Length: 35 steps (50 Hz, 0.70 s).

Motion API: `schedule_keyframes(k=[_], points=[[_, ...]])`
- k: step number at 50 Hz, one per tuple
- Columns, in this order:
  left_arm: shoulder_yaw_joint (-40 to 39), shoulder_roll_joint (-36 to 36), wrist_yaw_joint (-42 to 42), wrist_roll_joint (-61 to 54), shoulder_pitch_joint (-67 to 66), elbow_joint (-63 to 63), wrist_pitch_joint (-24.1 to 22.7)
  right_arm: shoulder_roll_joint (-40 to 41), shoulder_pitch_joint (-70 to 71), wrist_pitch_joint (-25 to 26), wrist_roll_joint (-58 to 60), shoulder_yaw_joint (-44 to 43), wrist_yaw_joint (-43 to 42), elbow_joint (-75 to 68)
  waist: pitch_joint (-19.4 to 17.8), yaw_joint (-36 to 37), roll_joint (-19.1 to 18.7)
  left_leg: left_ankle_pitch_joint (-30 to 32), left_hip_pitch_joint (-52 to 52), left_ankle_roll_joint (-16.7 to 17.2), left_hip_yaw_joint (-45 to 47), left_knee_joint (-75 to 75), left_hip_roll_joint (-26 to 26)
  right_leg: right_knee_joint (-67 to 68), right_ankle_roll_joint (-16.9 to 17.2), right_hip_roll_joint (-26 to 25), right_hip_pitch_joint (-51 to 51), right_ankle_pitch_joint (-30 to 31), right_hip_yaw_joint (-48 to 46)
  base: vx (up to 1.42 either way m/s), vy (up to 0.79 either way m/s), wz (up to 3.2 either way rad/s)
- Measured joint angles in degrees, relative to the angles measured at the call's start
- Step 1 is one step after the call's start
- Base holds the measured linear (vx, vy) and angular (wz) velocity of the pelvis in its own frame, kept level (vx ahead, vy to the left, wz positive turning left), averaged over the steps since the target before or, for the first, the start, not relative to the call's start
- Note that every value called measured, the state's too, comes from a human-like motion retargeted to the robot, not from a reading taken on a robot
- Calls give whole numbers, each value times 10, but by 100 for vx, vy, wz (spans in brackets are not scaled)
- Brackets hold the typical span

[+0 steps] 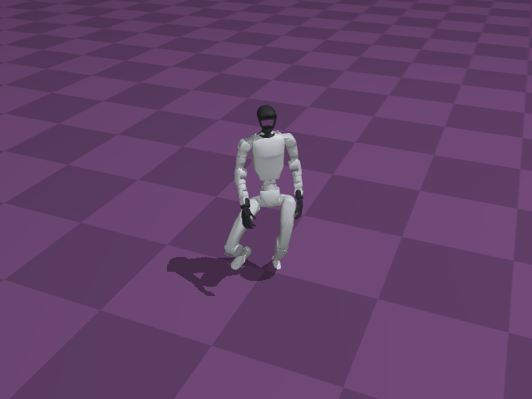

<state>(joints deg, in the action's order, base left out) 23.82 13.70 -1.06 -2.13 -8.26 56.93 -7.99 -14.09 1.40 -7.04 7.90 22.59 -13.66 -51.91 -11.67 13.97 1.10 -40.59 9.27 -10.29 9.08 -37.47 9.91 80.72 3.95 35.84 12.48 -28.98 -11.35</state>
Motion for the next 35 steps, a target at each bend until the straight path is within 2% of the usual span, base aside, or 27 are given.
schedule_keyframes(k=[2,5,10,15,17,20,23,25,27,30,35], points=[[3,1,9,-5,33,8,-24,5,9,-19,0,-1,-5,-19,-21,-5,24,-32,-53,-4,-30,-94,33,31,7,19,10,-30,17,-3,7,258],[0,14,18,-11,93,16,-49,10,36,-39,3,-3,-1,-42,7,-15,57,-38,-163,-2,-88,-152,71,48,7,1,81,-64,27,5,3,305],[-7,35,34,-17,127,4,-52,5,24,-38,7,12,13,-46,39,6,73,-30,-248,24,-192,-186,109,9,-5,-122,138,-109,64,8,-4,292],[-26,44,50,-18,150,16,-51,-4,9,-32,4,16,16,-51,49,14,89,-1,-297,56,-326,-195,177,-62,1,-263,167,-136,165,3,-9,354],[-35,44,55,-15,154,26,-51,-9,3,-31,0,13,16,-48,53,14,94,16,-311,77,-379,-187,200,-87,4,-310,171,-139,211,-4,-11,366],[-51,39,65,-12,154,43,-50,-19,-1,-30,-6,6,12,-40,63,22,84,32,-332,116,-443,-173,201,-120,-7,-362,174,-134,239,-9,-12,324],[-62,30,73,-8,144,62,-47,-27,0,-31,-8,-6,0,-30,60,26,69,44,-363,141,-441,-186,201,-126,-24,-350,175,-136,202,-14,-6,326],[-68,14,79,-2,140,78,-45,-41,9,-31,-7,-17,-12,-18,58,3,67,64,-397,145,-400,-176,201,-135,-29,-303,171,-148,156,-14,0,388],[-68,6,78,5,124,90,-43,-46,17,-33,-7,-28,-26,-4,49,-11,57,66,-434,135,-323,-196,183,-127,-31,-268,165,-156,108,-16,4,360],[-75,-13,70,20,101,112,-40,-61,38,-35,-7,-41,-45,28,53,-39,34,58,-482,122,-212,-213,108,-141,-35,-239,160,-156,39,-14,5,277],[-84,-31,36,24,43,131,-38,-69,65,-45,-14,-55,-53,92,54,-61,-11,8,-487,94,-74,-304,-45,-156,-45,-243,136,-155,-38,-12,5,166]])
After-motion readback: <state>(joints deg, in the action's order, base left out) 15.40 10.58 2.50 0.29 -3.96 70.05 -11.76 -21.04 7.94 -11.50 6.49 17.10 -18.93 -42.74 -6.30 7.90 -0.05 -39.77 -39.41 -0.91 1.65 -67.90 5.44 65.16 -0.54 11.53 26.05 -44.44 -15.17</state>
